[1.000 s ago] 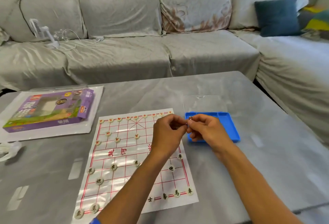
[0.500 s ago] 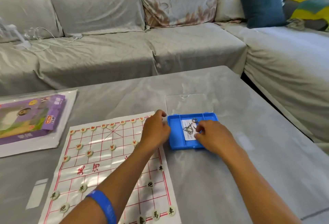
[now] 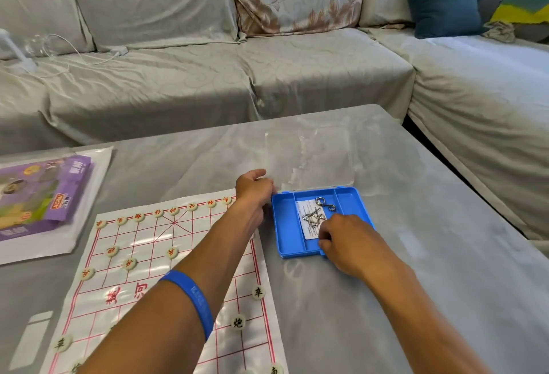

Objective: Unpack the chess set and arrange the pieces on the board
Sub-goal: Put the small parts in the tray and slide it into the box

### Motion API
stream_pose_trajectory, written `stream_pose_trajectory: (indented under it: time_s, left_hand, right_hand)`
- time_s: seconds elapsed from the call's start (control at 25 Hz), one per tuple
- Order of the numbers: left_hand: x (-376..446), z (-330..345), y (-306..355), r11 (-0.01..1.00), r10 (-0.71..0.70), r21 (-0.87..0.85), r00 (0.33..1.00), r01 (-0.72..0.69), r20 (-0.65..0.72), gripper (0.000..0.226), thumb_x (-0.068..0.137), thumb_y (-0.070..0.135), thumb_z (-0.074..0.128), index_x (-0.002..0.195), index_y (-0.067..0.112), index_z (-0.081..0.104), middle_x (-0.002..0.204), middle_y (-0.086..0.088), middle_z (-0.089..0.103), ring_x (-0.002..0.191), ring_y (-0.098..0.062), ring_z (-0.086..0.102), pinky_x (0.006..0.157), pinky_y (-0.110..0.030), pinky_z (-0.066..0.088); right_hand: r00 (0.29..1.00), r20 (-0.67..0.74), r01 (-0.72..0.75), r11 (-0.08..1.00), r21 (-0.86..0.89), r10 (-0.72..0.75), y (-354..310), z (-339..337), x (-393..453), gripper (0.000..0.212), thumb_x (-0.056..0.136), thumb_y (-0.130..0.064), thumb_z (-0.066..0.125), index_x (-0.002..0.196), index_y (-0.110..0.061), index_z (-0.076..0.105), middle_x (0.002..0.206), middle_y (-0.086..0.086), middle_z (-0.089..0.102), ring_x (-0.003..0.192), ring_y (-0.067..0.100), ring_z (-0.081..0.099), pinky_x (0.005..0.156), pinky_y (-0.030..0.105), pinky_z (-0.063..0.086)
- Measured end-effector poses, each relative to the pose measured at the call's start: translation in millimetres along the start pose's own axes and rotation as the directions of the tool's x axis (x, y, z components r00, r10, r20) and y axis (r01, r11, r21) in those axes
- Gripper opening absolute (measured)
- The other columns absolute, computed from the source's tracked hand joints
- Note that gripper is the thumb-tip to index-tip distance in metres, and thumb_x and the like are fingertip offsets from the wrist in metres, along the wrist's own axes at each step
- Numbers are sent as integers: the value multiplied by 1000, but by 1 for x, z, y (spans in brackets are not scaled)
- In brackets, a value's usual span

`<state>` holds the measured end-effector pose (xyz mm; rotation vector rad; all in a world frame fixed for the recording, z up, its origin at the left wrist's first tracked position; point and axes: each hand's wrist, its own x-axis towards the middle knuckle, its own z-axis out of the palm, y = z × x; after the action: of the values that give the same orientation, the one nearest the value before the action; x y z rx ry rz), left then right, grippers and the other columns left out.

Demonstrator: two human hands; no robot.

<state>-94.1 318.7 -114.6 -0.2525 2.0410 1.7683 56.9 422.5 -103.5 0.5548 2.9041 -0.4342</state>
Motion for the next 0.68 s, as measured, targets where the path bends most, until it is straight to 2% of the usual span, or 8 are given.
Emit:
stream_pose_trajectory:
  time_s: [0.08,0.2,0.32,0.4,0.48,0.56,0.6,0.68]
  left_hand:
    - [-5,-2,1,989,132,75,991,-131,-10,47,89,-6,46,121,25,60,113,-1,61,100,-19,57,59,-22,50]
    - [-21,-12,0,892,380,237,923,-384,63,44,91,-8,40,108,23,65,105,5,61,101,-14,56,67,-15,49]
    - [-44,-30,-3,836,486,230,867,-499,112,49,84,-13,35,94,21,69,97,13,64,96,-7,57,69,-11,44]
    - [-61,-40,-10,784,532,270,829,-559,172,45,84,-9,37,89,21,70,96,14,65,97,-6,57,73,-13,43]
    - [-76,-43,-22,652,554,383,756,-654,348,33,89,7,43,94,24,70,106,10,66,103,-6,55,79,-13,42]
    - [-86,-38,-34,390,465,552,675,-737,573,25,93,32,50,111,28,67,126,8,60,116,-8,49,90,-19,40]
    - [-88,-34,-40,262,419,605,654,-752,630,32,91,44,54,117,29,64,132,9,56,121,-9,45,94,-23,39]
    - [-92,-25,-47,166,440,661,655,-732,614,46,83,60,59,117,29,63,130,11,55,119,-12,45,92,-27,41]
  right_hand:
    - [1000,-13,17,1000,5,-17,0,-2,-2,17,91,-27,52,102,-23,64,111,1,62,107,20,53,72,28,41]
    - [997,31,61,995,79,-64,6,-13,-9,22,89,-31,57,110,-28,63,119,-5,59,109,15,54,81,27,43]
    - [989,87,104,980,172,-120,14,-29,-24,22,86,-34,62,108,-36,65,113,-12,55,108,9,54,85,24,43]
    - [984,103,119,963,242,-147,16,-39,-39,17,85,-31,65,101,-36,69,103,-18,60,96,2,59,83,21,47]
    - [987,60,125,947,296,-149,18,-46,-50,12,84,-27,67,93,-32,73,91,-17,66,83,-2,61,76,15,48]
    - [992,-64,126,942,311,-111,24,-47,-52,13,82,-24,69,93,-30,73,86,-16,67,80,0,61,75,17,48]
    - [987,-133,123,943,308,-86,29,-43,-49,16,81,-24,70,96,-30,72,90,-15,67,84,2,62,79,22,49]
    - [978,-201,111,954,280,-55,36,-31,-42,26,80,-28,72,105,-29,69,108,-12,65,104,12,57,89,26,44]
